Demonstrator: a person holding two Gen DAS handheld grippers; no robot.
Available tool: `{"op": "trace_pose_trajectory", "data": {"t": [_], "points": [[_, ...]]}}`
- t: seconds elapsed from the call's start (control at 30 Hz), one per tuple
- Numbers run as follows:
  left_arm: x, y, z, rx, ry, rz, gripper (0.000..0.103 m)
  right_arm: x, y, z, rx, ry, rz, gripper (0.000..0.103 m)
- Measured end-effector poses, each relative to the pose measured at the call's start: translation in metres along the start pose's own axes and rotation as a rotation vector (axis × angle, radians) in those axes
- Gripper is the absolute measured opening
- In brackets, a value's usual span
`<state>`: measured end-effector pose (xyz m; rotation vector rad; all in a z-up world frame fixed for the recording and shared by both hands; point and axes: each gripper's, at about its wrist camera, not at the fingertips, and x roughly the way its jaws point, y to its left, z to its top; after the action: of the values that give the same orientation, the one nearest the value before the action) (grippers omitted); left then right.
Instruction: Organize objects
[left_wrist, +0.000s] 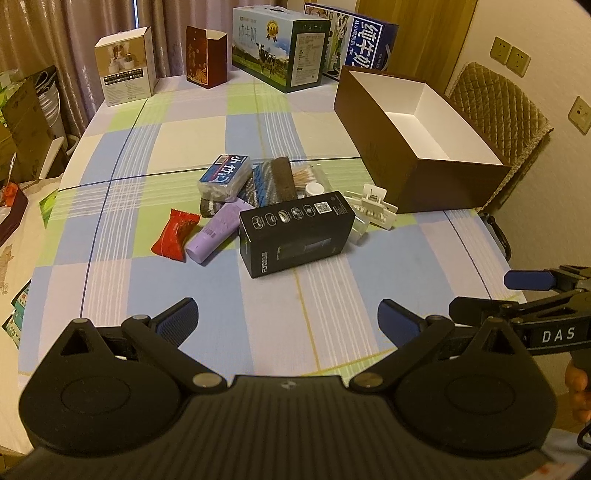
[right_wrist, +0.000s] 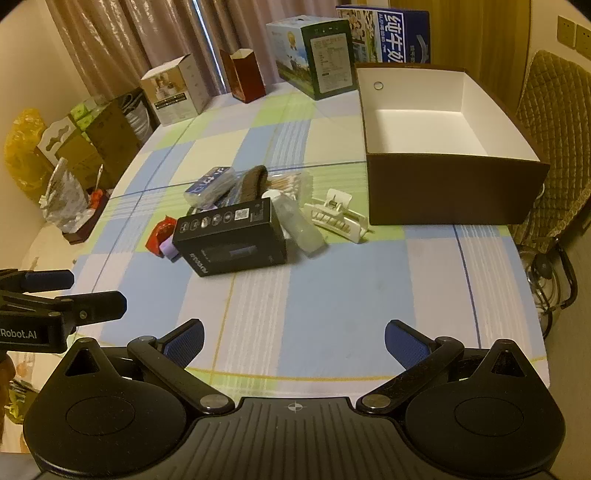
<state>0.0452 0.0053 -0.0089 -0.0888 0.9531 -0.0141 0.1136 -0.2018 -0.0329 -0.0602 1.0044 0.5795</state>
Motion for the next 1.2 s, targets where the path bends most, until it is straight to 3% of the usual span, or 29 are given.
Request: {"op": "trace_pose_trajectory", "data": {"t": [0.57,1.2], "points": [[0.047,0.013,0.029,0.036,0.017,0.006,0.102,0.028,-0.022,0.021,0.005,-0.011,-0.003,0.101],[0.132,0.028,0.063,0.238,-0.018,-0.128,0.102,0.050,-0.064,0.032,0.078,0.039,-0.060,0.101]]}}
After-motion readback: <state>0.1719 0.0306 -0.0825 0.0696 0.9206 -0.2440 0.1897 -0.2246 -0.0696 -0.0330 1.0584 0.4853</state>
